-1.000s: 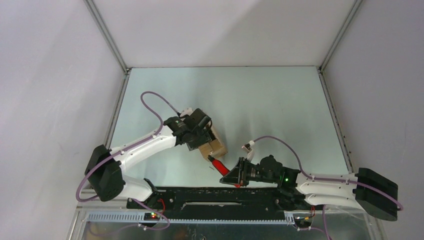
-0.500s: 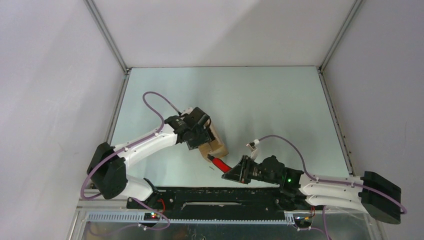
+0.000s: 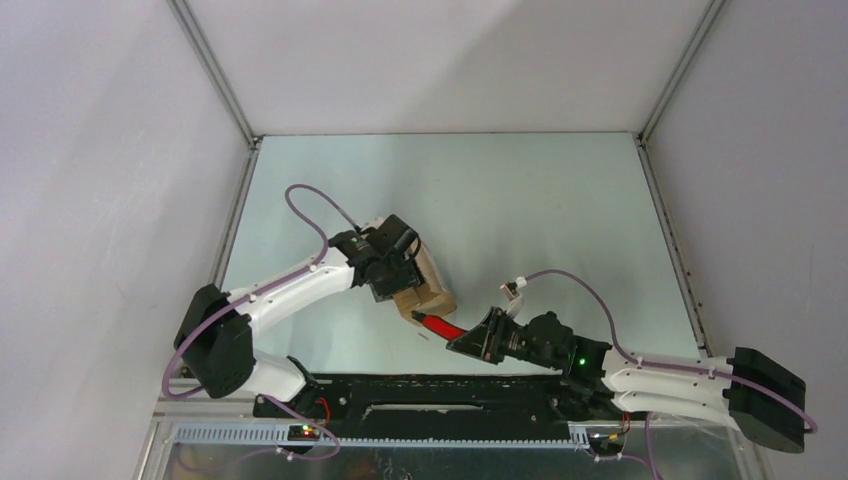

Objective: Unpack the express box

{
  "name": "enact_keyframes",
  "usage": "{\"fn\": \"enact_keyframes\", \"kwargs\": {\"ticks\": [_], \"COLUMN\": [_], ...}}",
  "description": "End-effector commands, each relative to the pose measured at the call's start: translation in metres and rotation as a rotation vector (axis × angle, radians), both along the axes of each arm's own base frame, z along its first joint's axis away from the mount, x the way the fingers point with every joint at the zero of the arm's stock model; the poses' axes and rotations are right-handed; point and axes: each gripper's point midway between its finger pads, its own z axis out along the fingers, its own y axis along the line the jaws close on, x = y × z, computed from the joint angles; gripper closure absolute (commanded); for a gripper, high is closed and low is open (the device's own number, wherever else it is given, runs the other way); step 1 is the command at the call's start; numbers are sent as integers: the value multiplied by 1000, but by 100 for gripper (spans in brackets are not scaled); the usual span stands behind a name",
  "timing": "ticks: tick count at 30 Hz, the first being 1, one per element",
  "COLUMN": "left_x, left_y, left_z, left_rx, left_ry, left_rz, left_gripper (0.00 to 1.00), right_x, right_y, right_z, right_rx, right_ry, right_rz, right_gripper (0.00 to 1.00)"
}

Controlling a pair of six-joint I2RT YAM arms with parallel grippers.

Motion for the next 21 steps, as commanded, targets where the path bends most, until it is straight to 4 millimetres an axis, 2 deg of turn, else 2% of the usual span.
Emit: {"fn": "enact_keyframes", "kwargs": {"ticks": [1,7,9,14,21], "left_x": [-61,-75,-79,-81,-73], "left_y": [4,-9,-8,6,27], "left_z": [-16,-13,-10,-7,12], "left_rx": [30,-18,-4,42,121], "left_ry": [218,266,270,255,178], "left_rz": [-27,19,33,88,154], "left_gripper": [100,100,100,100,100], "right_x": [47,54,57,64,66], "right_y": [-4,-3,-4,-6,-6], "right_z": [3,2,2,5,2], "right_rx": [-33,-62,-95,-147,-196], "right_ry": [-49,-68,-87,-114,-100], "right_rz": [-245,-303,-331,-388,-411], "right_gripper": [100,100,100,100,100]}}
